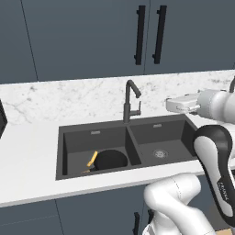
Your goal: Pick the pan and sponge and place them into the sink. Then turn on the water.
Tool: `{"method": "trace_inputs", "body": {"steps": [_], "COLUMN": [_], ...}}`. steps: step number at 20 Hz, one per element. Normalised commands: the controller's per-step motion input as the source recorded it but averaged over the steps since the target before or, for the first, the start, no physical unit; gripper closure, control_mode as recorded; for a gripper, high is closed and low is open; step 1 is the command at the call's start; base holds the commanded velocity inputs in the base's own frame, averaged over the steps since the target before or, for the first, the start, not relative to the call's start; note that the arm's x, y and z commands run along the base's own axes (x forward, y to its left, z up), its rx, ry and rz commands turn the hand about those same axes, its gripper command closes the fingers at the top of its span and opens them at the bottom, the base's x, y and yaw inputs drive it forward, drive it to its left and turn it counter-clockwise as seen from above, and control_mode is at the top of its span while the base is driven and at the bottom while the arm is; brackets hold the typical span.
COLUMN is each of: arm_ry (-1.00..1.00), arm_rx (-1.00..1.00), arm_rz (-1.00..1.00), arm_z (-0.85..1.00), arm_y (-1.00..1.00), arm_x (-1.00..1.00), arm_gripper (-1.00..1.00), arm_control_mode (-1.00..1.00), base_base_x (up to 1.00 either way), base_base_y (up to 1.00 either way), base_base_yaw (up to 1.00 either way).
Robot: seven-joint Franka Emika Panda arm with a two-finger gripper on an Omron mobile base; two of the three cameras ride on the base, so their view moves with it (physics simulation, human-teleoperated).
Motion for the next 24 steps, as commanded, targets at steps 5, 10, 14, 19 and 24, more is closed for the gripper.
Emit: {"method": "trace_inputs", "body": {"steps": [5,10,14,19,24], "arm_ry": [-0.19,-0.22,-0.27,-0.17,-0.11], "arm_rx": [-0.05,-0.05,0.0,0.0,0.0], "arm_rz": [0.02,0.03,0.06,0.03,0.01], "arm_z": [-0.41,-0.51,-0.56,-0.59,-0.45], "arm_y": [-0.64,-0.51,-0.4,-0.11,0.0], "arm_x": [-0.05,0.0,0.0,0.27,0.5], "arm_gripper": [-1.0,-1.0,-1.0,-1.0,-1.0], "arm_control_mode": [-1.0,-1.0,-1.0,-1.0,-1.0], "base_base_x": [0.0,0.0,0.0,0.0,0.0], "base_base_y": [0.0,0.0,0.0,0.0,0.0], "base_base_yaw": [0.0,0.0,0.0,0.0,0.0]}}
